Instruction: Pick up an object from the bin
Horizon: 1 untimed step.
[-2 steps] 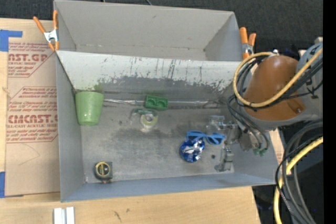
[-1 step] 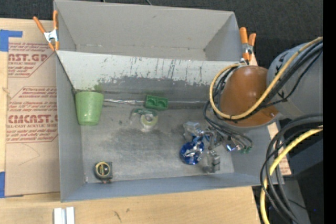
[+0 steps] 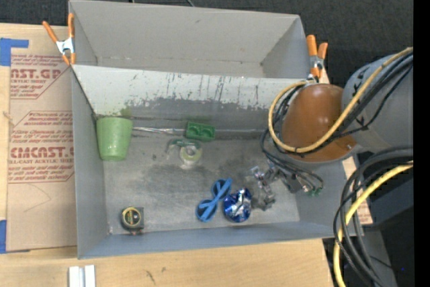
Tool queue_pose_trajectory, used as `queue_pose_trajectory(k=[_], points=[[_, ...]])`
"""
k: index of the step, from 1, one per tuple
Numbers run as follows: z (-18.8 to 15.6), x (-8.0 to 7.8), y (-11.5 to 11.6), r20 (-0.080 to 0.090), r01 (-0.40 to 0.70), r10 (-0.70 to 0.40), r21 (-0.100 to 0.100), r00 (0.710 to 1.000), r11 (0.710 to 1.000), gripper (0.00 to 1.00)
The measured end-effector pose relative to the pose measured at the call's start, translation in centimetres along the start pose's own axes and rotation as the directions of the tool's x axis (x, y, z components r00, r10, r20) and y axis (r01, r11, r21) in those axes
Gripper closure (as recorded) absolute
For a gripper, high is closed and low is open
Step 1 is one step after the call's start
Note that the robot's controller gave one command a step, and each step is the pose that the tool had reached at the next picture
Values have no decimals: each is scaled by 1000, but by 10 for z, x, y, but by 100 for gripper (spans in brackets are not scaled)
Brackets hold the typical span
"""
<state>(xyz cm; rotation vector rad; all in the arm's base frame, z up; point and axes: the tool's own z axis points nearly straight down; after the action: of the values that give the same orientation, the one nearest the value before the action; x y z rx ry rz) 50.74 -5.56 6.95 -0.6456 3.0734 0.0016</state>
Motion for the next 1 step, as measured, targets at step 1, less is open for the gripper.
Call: queue_pose_trajectory(k=[1], points=[[0,0,0,0,0,0,0,1000,1000,0]])
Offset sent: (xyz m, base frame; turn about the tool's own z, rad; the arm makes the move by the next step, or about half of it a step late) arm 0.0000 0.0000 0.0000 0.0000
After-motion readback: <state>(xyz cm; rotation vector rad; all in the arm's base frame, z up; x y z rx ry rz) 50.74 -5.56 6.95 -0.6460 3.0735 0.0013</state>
